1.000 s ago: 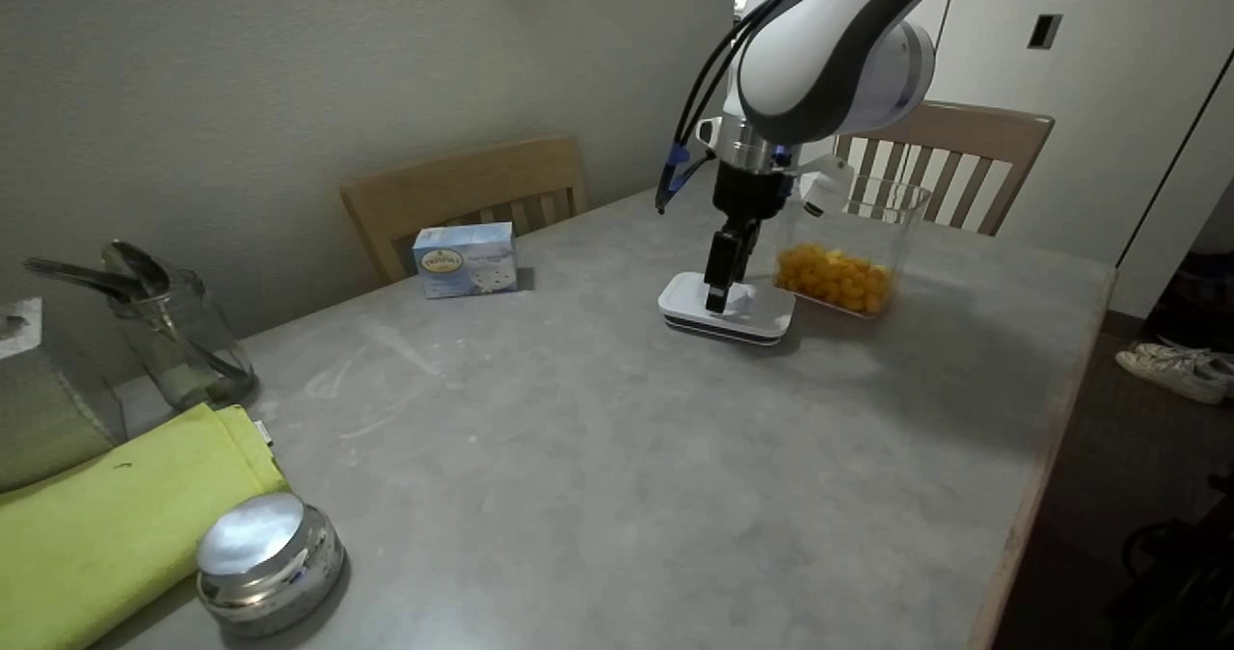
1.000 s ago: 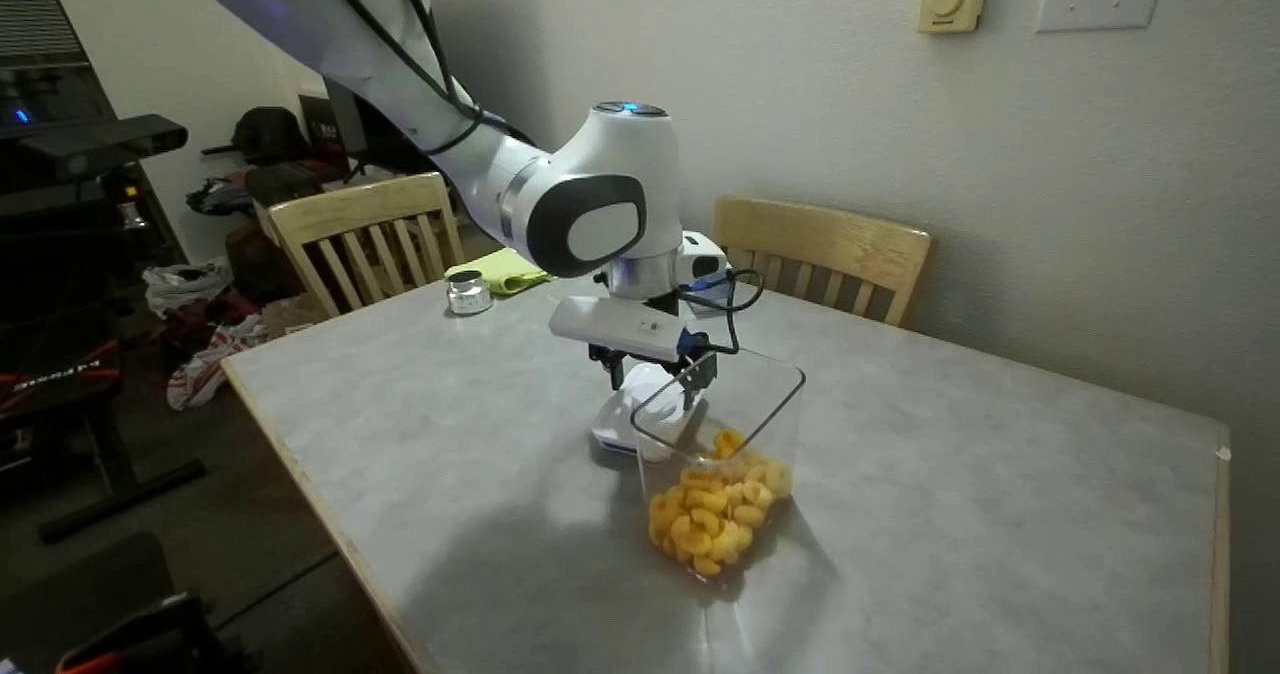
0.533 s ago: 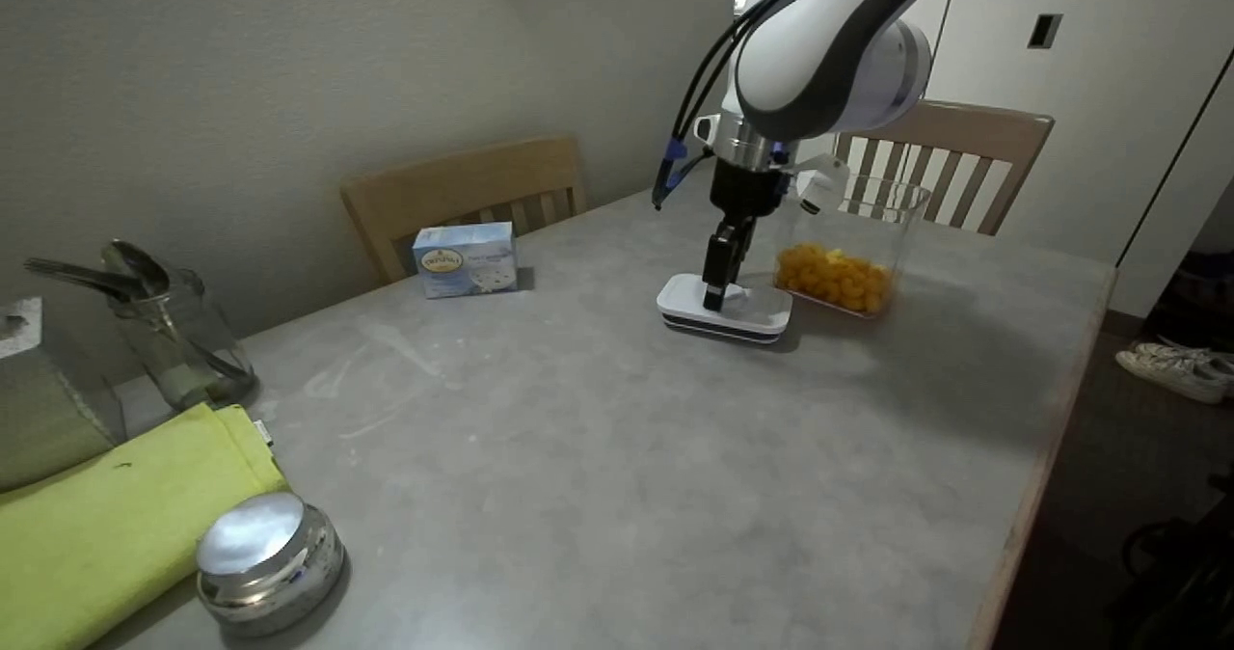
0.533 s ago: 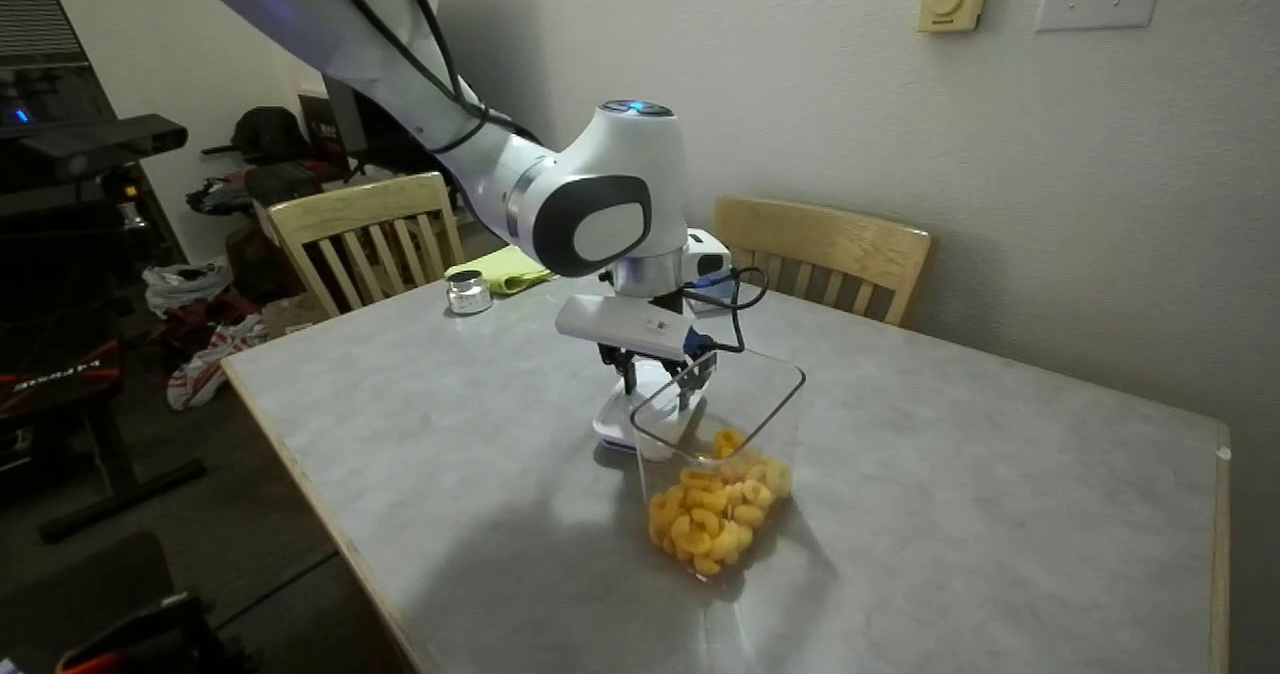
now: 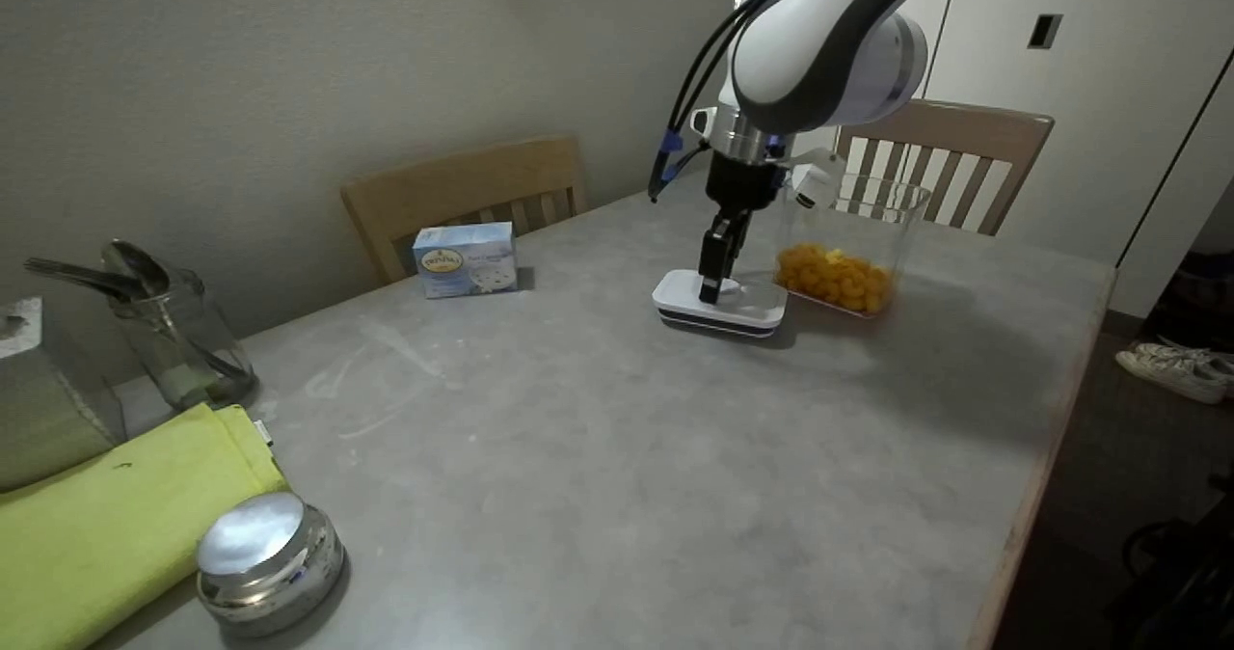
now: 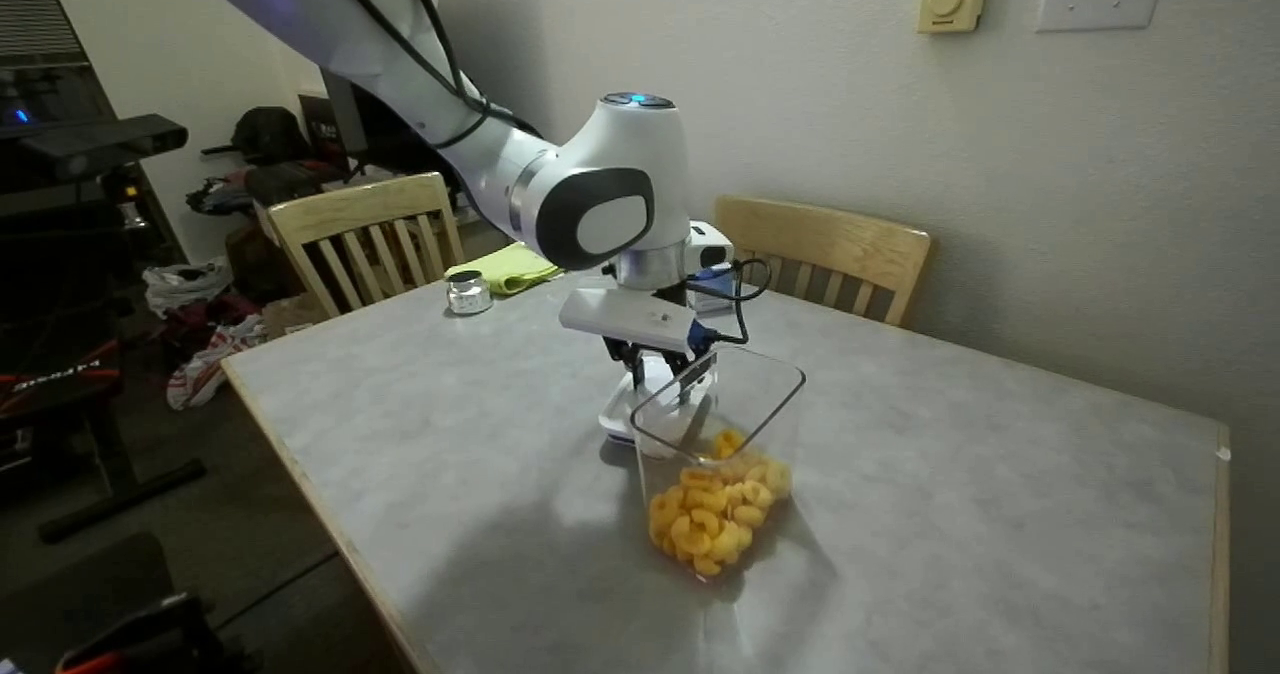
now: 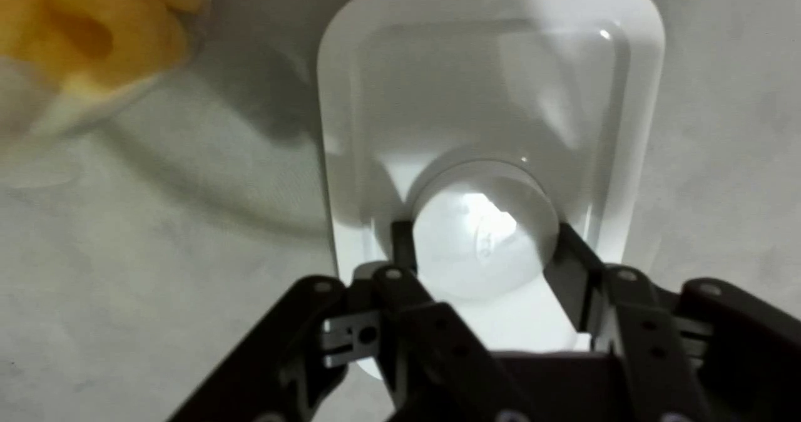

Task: Pick up the lid and place it on the container then press the button on the lid

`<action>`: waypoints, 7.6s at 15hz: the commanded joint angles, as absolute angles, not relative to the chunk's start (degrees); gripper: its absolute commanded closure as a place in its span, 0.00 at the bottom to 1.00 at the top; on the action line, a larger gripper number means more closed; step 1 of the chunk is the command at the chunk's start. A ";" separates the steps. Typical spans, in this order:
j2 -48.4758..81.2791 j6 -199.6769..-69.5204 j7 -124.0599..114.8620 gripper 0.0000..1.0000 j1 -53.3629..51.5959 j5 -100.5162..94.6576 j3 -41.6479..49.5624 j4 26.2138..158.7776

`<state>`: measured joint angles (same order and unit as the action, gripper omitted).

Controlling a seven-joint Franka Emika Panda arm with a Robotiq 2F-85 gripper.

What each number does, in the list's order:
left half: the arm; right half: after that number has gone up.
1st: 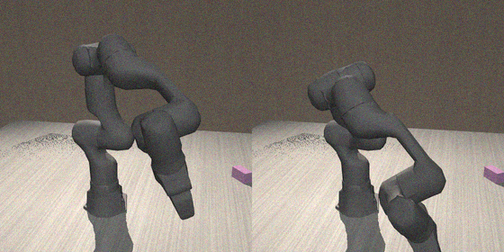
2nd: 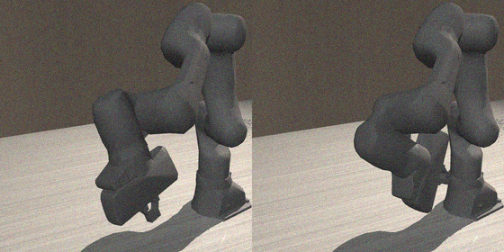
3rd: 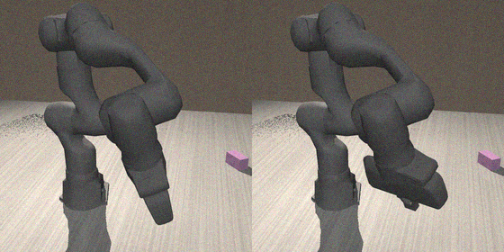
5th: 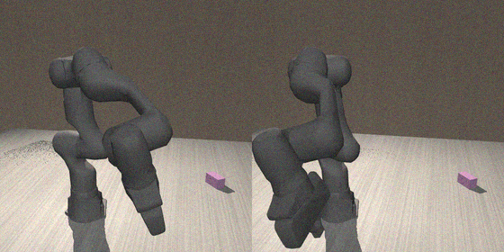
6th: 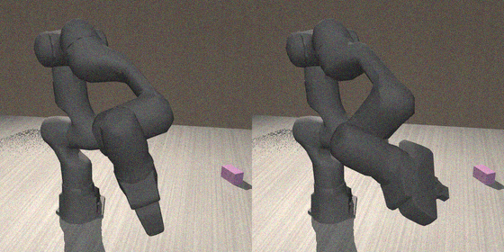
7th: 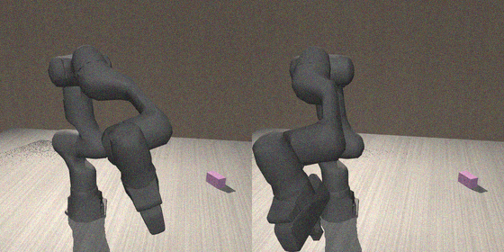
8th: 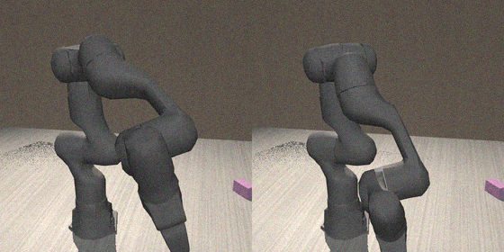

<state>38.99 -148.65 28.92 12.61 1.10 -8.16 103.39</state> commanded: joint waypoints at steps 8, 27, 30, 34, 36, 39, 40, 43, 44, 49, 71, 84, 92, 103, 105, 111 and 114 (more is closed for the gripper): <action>23.69 -147.03 27.71 0.71 9.76 -2.20 -6.17 104.75; 9.38 -147.91 15.55 0.71 8.44 -4.44 4.09 122.68; 8.55 -149.30 15.84 0.71 9.34 -3.24 4.78 125.93; 7.65 -151.00 15.89 0.71 10.65 -2.43 6.27 128.98; 7.47 -152.02 16.53 0.71 11.40 -1.38 6.75 129.93; 7.85 -154.82 20.25 0.71 12.75 3.05 6.42 130.27; 8.26 -155.80 22.33 0.71 13.27 5.26 6.01 129.99; 9.58 -157.89 28.65 0.71 14.49 11.31 4.83 128.79; 9.90 -158.28 30.97 0.71 14.93 13.62 4.26 128.48; 11.82 -158.31 41.03 0.71 15.92 23.31 2.43 126.81; 16.06 -158.42 45.21 0.71 16.92 26.06 2.41 125.12; 12.54 -158.31 40.33 0.26 16.13 16.60 2.84 125.50; 12.76 -156.92 34.43 0.75 15.63 15.65 3.19 125.29; 15.34 -154.00 20.52 1.00 15.13 11.47 3.99 124.58; 17.15 -155.01 20.37 1.00 15.54 12.48 3.65 124.54; 18.67 -154.84 20.79 1.00 16.04 15.06 3.18 123.40; 14.02 -154.93 18.32 1.00 14.04 10.90 4.37 124.77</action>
